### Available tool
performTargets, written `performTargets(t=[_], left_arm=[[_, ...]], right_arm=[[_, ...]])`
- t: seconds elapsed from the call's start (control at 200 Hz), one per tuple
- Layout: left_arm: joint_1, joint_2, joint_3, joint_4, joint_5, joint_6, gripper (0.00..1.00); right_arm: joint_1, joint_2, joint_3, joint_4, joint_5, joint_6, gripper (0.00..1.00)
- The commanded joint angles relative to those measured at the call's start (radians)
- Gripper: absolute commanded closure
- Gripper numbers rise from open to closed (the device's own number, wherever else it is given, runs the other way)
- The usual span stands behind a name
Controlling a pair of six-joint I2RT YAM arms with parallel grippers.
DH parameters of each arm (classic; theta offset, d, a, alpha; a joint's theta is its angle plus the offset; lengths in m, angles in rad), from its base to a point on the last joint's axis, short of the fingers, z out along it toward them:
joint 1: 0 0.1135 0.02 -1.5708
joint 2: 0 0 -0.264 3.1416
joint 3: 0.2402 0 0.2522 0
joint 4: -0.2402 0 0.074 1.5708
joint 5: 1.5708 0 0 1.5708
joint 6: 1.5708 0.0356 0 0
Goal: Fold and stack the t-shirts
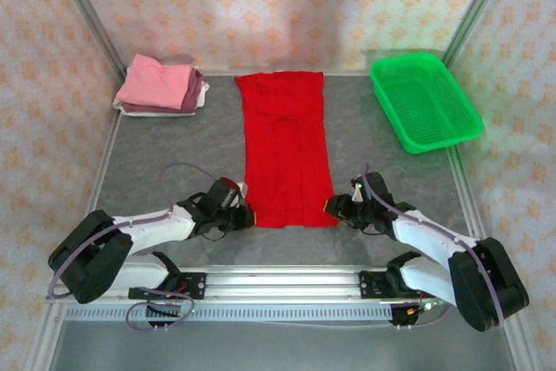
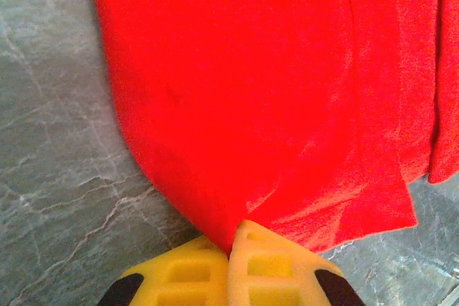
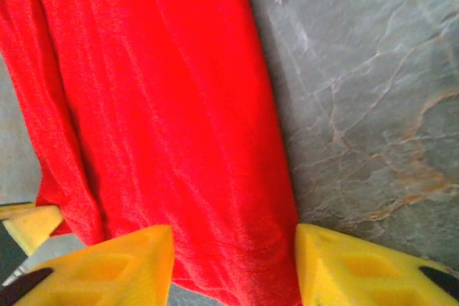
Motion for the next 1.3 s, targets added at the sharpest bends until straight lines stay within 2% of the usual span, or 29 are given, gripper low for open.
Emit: performTargets(t=[0.0, 0.125, 0.185, 0.32, 0.53, 0.651, 0.806, 0.956, 1.056, 1.141, 1.246, 1.291], left_arm=[[-0.003, 0.002, -0.009, -0.016, -0.04, 0.007, 1.0], [-0.003, -0.009, -0.015, -0.02, -0.053, 0.005, 1.0], [-0.003, -0.014, -0.014, -0.023, -0.055, 0.005, 1.0], [-0.003, -0.025, -0.02, -0.029, -0.075, 0.008, 1.0], [-0.002, -0.04, -0.022, -0.041, -0.086, 0.011, 1.0], [-0.003, -0.069, -0.03, -0.082, -0.066, 0.023, 1.0], [-0.051, -0.105, -0.041, -0.178, -0.024, 0.026, 1.0], [-0.099, -0.273, -0.101, -0.244, -0.041, -0.048, 1.0], [-0.104, -0.419, -0.102, -0.321, -0.048, -0.066, 1.0], [-0.103, -0.475, -0.083, -0.348, -0.034, -0.06, 1.0], [-0.087, -0.452, -0.026, -0.379, -0.071, -0.027, 1.0], [-0.048, -0.417, 0.008, -0.376, -0.06, -0.012, 1.0]], right_arm=[[0.012, 0.023, -0.001, 0.034, -0.034, 0.022, 0.59], [0.019, 0.016, -0.004, 0.05, -0.031, 0.039, 0.7], [0.018, 0.013, -0.005, 0.055, -0.027, 0.044, 0.79], [0.019, 0.013, -0.01, 0.049, 0.012, 0.048, 0.81], [0.023, 0.03, -0.004, 0.068, 0.001, 0.065, 1.0], [0.055, 0.011, -0.003, 0.05, -0.001, 0.074, 1.0], [0.184, -0.035, -0.03, 0.037, 0.051, 0.127, 1.0], [0.28, -0.17, -0.076, -0.021, 0.115, 0.226, 1.0], [0.288, -0.319, -0.102, -0.078, 0.152, 0.309, 1.0], [0.288, -0.41, -0.08, -0.157, 0.226, 0.337, 1.0], [0.286, -0.373, 0.011, -0.168, 0.263, 0.311, 1.0], [0.28, -0.319, 0.07, -0.181, 0.276, 0.283, 1.0]])
